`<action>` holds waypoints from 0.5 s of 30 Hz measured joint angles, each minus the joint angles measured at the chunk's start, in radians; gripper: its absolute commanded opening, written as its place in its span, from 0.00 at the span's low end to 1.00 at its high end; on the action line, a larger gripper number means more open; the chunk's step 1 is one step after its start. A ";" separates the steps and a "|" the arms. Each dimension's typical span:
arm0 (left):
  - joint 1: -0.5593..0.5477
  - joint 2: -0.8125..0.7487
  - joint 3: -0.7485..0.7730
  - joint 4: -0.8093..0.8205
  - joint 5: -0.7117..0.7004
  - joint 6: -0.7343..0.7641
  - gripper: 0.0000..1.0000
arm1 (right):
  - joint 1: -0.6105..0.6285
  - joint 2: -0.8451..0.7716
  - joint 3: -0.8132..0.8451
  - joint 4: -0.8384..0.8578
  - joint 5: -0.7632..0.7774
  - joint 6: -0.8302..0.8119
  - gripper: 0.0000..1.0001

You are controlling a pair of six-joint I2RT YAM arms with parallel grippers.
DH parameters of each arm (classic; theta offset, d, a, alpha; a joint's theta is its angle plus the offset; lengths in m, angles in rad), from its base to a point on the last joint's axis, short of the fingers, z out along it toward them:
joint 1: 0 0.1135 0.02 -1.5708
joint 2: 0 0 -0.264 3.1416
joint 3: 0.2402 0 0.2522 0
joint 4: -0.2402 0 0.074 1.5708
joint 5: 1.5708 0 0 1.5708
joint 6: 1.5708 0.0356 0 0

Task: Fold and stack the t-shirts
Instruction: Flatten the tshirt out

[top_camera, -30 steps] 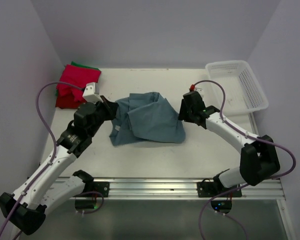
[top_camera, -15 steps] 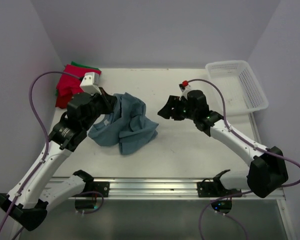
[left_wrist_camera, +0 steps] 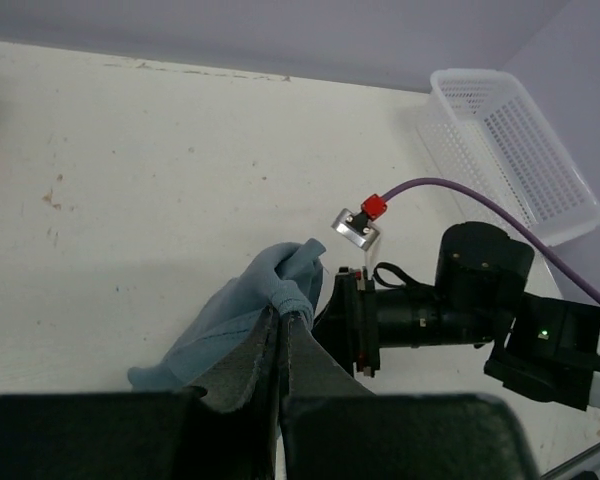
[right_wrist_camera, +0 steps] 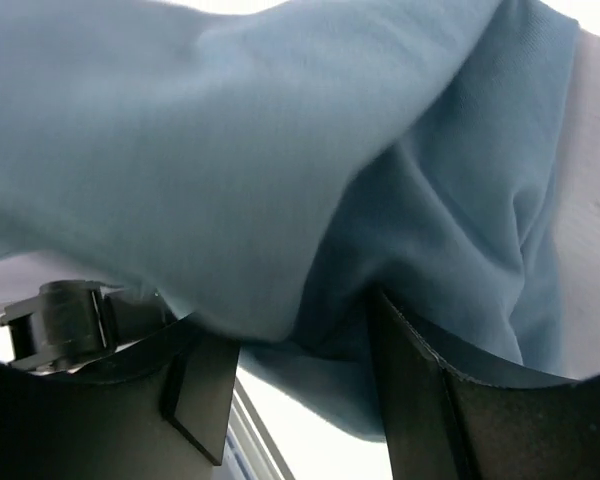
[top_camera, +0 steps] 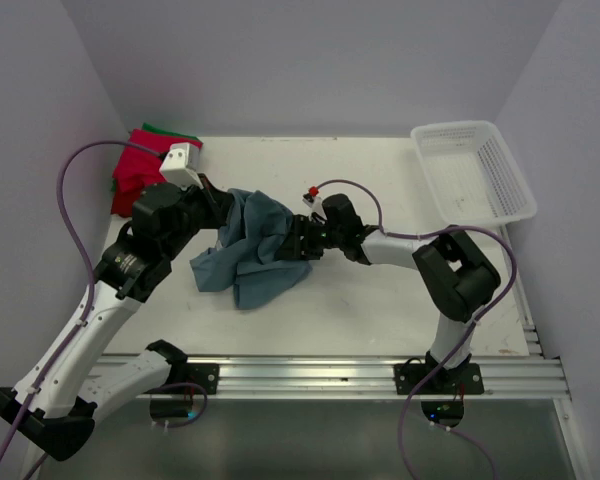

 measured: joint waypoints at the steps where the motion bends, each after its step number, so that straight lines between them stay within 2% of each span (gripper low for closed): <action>1: 0.000 0.000 0.010 -0.006 0.000 0.000 0.00 | 0.010 0.027 0.019 0.004 0.000 0.000 0.54; 4: 0.000 -0.004 0.034 -0.019 -0.001 0.000 0.00 | 0.039 0.080 0.068 0.014 -0.002 -0.005 0.26; 6: 0.000 -0.008 0.047 -0.026 -0.004 0.001 0.00 | 0.057 0.103 0.079 0.034 -0.002 -0.005 0.00; 11: 0.000 -0.017 0.061 -0.037 -0.024 0.009 0.00 | 0.079 0.110 0.055 0.033 0.000 -0.017 0.00; 15: 0.000 -0.020 0.061 -0.051 -0.040 0.021 0.00 | 0.079 0.017 0.008 -0.094 0.060 -0.104 0.00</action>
